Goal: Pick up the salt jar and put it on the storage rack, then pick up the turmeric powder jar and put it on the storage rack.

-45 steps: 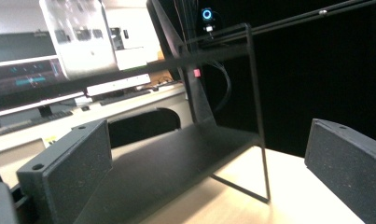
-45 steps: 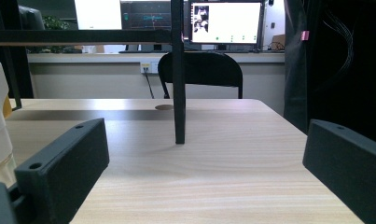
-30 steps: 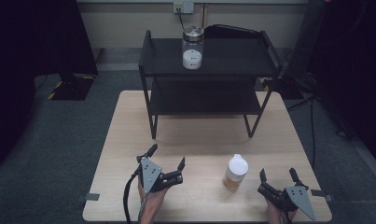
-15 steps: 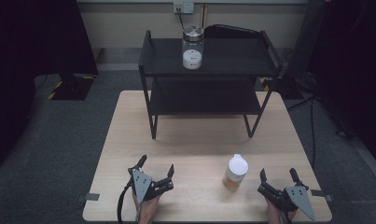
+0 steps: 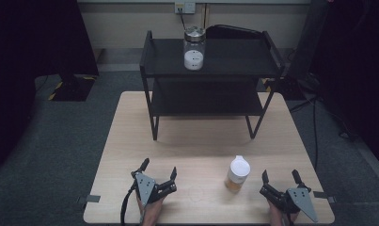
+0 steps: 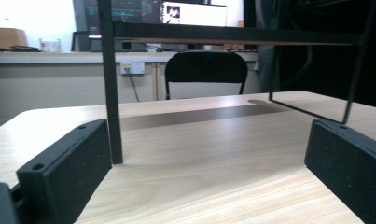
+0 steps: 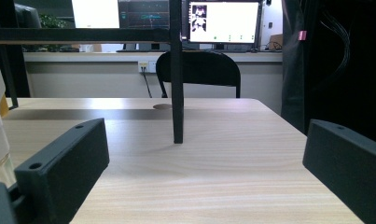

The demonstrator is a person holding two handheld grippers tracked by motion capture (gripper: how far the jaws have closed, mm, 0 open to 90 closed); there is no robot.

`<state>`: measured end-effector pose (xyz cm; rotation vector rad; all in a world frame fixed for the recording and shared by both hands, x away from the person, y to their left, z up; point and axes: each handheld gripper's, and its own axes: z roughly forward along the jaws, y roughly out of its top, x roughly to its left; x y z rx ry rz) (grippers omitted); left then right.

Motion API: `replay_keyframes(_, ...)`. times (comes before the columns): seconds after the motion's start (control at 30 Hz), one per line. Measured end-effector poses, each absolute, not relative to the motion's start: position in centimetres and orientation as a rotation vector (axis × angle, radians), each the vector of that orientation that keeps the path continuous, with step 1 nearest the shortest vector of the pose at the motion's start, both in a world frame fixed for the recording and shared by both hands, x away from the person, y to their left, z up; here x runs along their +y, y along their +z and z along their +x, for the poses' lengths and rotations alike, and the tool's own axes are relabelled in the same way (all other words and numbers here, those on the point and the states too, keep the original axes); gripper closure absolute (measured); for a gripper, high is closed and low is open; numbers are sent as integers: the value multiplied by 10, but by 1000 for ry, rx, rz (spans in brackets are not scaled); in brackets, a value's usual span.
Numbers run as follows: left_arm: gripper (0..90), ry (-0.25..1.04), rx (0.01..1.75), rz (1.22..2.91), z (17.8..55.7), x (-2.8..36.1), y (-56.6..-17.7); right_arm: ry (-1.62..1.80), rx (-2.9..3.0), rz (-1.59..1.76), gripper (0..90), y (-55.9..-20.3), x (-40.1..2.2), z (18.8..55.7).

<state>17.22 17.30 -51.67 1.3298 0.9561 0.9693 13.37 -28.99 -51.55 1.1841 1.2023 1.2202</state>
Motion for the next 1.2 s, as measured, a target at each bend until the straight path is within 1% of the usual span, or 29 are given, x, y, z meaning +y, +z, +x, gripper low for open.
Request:
replay_keyframes(0.9, 1, 969, 956, 1328, 172, 173, -517, 1239, 1222, 1172, 0, -515, -294, 134)
replay_keyframes(1.03, 1, 969, 957, 1328, 172, 173, -517, 1294, 1214, 1175, 0, -516, -300, 132)
replay_keyframes(1.2, 1, 970, 958, 1327, 172, 173, -517, 1428, 1150, 1125, 1, -508, -297, 116)
